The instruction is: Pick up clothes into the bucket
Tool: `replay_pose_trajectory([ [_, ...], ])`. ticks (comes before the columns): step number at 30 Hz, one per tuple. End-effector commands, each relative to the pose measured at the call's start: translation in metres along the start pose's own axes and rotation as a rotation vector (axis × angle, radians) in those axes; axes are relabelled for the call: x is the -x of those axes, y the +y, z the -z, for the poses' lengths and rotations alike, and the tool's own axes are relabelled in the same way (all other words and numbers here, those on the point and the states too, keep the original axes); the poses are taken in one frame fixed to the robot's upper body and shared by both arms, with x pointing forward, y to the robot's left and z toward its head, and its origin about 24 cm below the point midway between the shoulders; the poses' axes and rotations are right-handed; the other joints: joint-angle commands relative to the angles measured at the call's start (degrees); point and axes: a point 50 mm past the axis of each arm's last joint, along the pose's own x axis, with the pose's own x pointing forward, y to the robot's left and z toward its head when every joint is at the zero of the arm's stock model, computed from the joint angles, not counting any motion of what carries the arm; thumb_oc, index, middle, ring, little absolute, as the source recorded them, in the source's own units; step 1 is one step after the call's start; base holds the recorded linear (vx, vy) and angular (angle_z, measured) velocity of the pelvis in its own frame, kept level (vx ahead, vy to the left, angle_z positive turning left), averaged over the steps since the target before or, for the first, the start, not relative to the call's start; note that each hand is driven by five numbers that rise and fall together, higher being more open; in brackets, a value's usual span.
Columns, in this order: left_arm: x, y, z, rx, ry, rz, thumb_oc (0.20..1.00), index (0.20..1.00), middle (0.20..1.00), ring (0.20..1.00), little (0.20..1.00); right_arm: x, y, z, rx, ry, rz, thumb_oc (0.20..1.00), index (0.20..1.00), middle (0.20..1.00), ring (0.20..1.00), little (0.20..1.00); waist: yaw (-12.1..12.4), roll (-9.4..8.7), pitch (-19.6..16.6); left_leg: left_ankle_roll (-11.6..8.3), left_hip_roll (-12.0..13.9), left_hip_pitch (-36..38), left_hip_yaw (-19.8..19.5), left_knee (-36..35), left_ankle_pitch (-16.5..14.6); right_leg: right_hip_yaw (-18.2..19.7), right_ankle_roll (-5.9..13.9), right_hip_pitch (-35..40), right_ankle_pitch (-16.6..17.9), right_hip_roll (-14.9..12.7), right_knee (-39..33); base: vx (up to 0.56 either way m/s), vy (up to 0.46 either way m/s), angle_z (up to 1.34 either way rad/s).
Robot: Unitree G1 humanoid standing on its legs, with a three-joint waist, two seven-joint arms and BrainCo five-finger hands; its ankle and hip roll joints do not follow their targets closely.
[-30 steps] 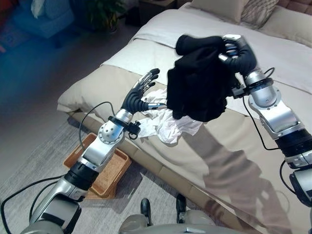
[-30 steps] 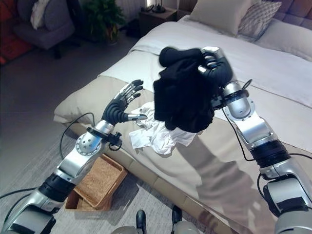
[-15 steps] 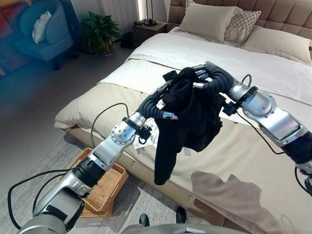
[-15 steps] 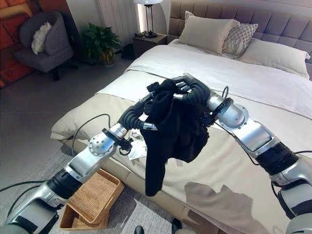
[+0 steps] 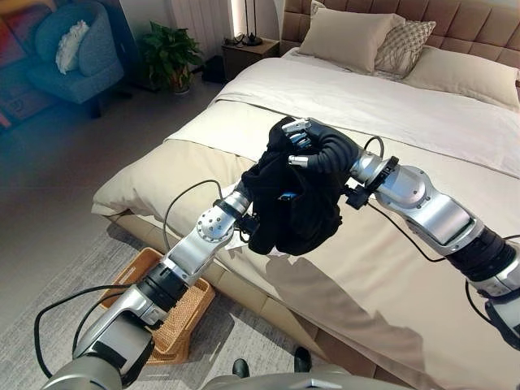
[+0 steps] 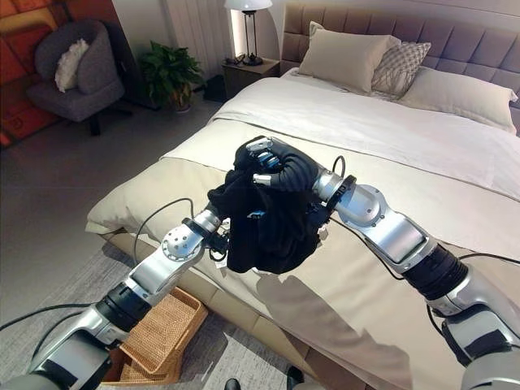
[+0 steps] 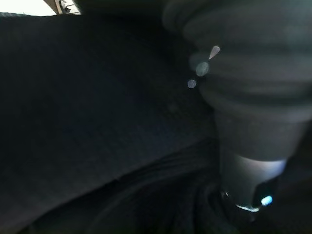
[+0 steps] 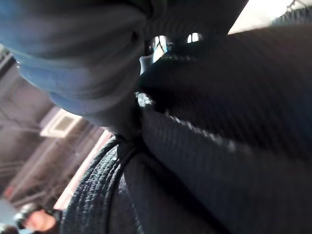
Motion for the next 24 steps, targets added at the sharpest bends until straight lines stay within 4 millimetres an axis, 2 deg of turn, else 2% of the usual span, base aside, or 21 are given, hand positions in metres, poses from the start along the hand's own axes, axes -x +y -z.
replay_pose_trajectory([
  [1,-0.032,-0.013,-0.010,-0.101,-0.024,0.080,1.000,1.000,1.000,1.000,1.000,-0.014,0.008,-0.067,-0.105,-0.378,-0.015,0.200,0.200,0.200,0.200,0.200,0.5,-2.17,-1.9,1.16,-1.5,0.5,-1.2,1.3,-3.6,-1.8,4.90,2.9,-2.2,-4.0,1.3,0.00,0.000,0.00],
  [2,-0.031,-0.015,-0.008,-0.074,-0.013,0.092,0.903,0.903,0.903,0.903,0.903,-0.015,0.010,-0.070,-0.116,-0.396,-0.016,0.200,0.200,0.200,0.200,0.200,0.3,-2.06,-1.9,1.26,-1.5,0.4,-1.2,1.4,-3.7,-1.5,4.91,2.7,-2.1,-4.1,1.5,0.00,0.000,0.00],
  [3,-0.031,-0.015,-0.008,-0.074,-0.013,0.092,0.511,0.511,0.511,0.511,0.511,-0.015,0.010,-0.070,-0.116,-0.396,-0.016,0.200,0.200,0.200,0.200,0.200,0.4,-2.06,-1.9,1.26,-1.5,0.4,-1.2,1.4,-3.7,-1.5,4.91,2.7,-2.1,-4.1,1.5,0.00,0.000,0.00],
  [4,-0.031,-0.016,-0.007,-0.048,-0.007,0.098,0.200,0.200,0.200,0.200,0.200,-0.015,0.011,-0.070,-0.120,-0.400,-0.015,0.200,0.200,0.200,0.200,0.200,0.3,-1.97,-1.9,1.29,-1.6,0.5,-1.2,1.4,-3.7,-1.4,4.91,2.7,-2.1,-4.1,1.5,0.03,0.025,-0.02],
  [5,-0.027,-0.016,-0.006,0.015,-0.003,0.120,0.200,0.200,0.200,0.200,0.200,-0.015,0.011,-0.071,-0.117,-0.406,-0.015,0.200,0.200,0.200,0.200,0.200,0.2,-1.79,-2.1,1.28,-1.6,0.9,-1.1,1.2,-4.2,-1.3,5.01,3.1,-2.5,-4.1,1.3,0.00,0.000,0.00],
  [7,-0.026,-0.015,-0.007,0.028,-0.007,0.122,0.200,0.200,0.200,0.200,0.200,-0.015,0.010,-0.071,-0.118,-0.402,-0.012,0.200,0.200,0.200,0.200,0.200,0.2,-1.75,-2.1,1.28,-1.6,1.0,-1.1,1.1,-4.2,-1.3,5.02,3.1,-2.5,-4.1,1.3,0.02,0.010,0.00],
  [9,-0.022,-0.009,-0.008,0.048,-0.013,0.099,0.200,0.200,0.200,0.200,0.200,-0.013,0.008,-0.068,-0.100,-0.389,0.011,0.934,0.934,0.934,0.934,0.934,0.2,-1.76,-2.3,1.23,-1.6,1.0,-1.2,1.0,-4.1,-1.3,5.02,3.2,-2.4,-4.1,1.2,0.02,0.004,-0.01],
  [10,-0.017,-0.004,-0.007,0.065,-0.014,0.080,0.200,0.200,0.200,0.200,0.200,-0.011,0.005,-0.066,-0.074,-0.378,0.033,1.000,1.000,1.000,1.000,1.000,0.3,-1.81,-2.3,1.18,-1.6,1.1,-1.3,0.9,-4.0,-1.4,5.04,3.3,-2.4,-4.2,1.1,0.00,0.000,0.00],
  [11,-0.017,-0.004,-0.007,0.065,-0.014,0.080,0.200,0.200,0.200,0.200,0.200,-0.011,0.005,-0.066,-0.074,-0.378,0.033,1.000,1.000,1.000,1.000,1.000,0.3,-1.83,-2.3,1.18,-1.6,1.1,-1.3,0.9,-4.0,-1.4,5.04,3.3,-2.4,-4.2,1.1,0.00,0.000,0.00],
  [12,-0.011,0.007,-0.007,0.086,-0.020,0.024,0.200,0.200,0.200,0.200,0.200,-0.008,-0.001,-0.061,-0.054,-0.358,0.079,1.000,1.000,1.000,1.000,1.000,0.5,-1.86,-2.2,1.16,-1.6,1.0,-1.4,0.8,-4.0,-1.5,5.05,3.1,-2.3,-4.3,1.0,0.00,0.000,0.00],
  [14,-0.008,0.010,-0.007,0.091,-0.022,0.007,0.200,0.200,0.200,0.200,0.200,-0.006,-0.004,-0.059,-0.041,-0.346,0.099,1.000,1.000,1.000,1.000,1.000,0.6,-1.88,-2.3,1.17,-1.7,0.9,-1.5,0.8,-3.9,-1.6,5.04,3.1,-2.2,-4.3,1.0,0.00,0.000,0.00],
  [17,0.003,0.027,-0.006,0.094,-0.025,-0.066,0.200,0.200,0.200,0.200,0.200,0.003,-0.015,-0.051,-0.020,-0.307,0.175,1.000,1.000,1.000,1.000,1.000,0.8,-1.96,-2.0,1.23,-1.8,0.7,-1.6,0.7,-3.8,-1.7,5.12,2.8,-2.1,-4.4,1.1,0.00,0.000,0.00],
  [19,0.021,0.042,0.009,0.089,0.034,-0.133,0.200,0.200,0.200,0.200,0.200,0.010,-0.026,-0.046,0.000,-0.275,0.230,1.000,1.000,1.000,1.000,1.000,1.2,-1.95,-1.8,1.28,-1.8,0.5,-1.5,0.7,-3.8,-1.8,5.15,2.8,-2.0,-4.5,1.0,0.00,0.000,0.00],
  [21,0.033,0.056,0.012,0.077,0.049,-0.214,0.200,0.200,0.200,0.200,0.200,0.023,-0.033,-0.036,-0.014,-0.240,0.306,1.000,1.000,1.000,1.000,1.000,1.4,-1.92,-1.4,1.34,-1.9,0.2,-1.6,0.7,-3.8,-2.0,5.20,2.4,-1.8,-4.6,1.0,0.00,0.000,0.00],
  [23,0.039,0.062,0.014,0.069,0.056,-0.247,0.200,0.200,0.200,0.200,0.200,0.028,-0.035,-0.032,-0.022,-0.229,0.334,1.000,1.000,1.000,1.000,1.000,1.5,-1.96,-1.4,1.38,-2.0,0.1,-1.6,0.7,-3.8,-2.0,5.20,2.3,-1.8,-4.6,1.0,0.00,0.000,0.00],
  [24,0.059,0.097,0.004,0.014,0.042,-0.359,0.200,0.200,0.200,0.200,0.200,0.043,-0.040,-0.023,-0.038,-0.193,0.406,1.000,1.000,1.000,1.000,1.000,1.7,-1.78,-1.1,1.37,-2.1,-0.1,-1.7,0.7,-3.8,-2.0,5.31,2.1,-1.7,-4.7,1.0,0.00,0.000,0.00],
])
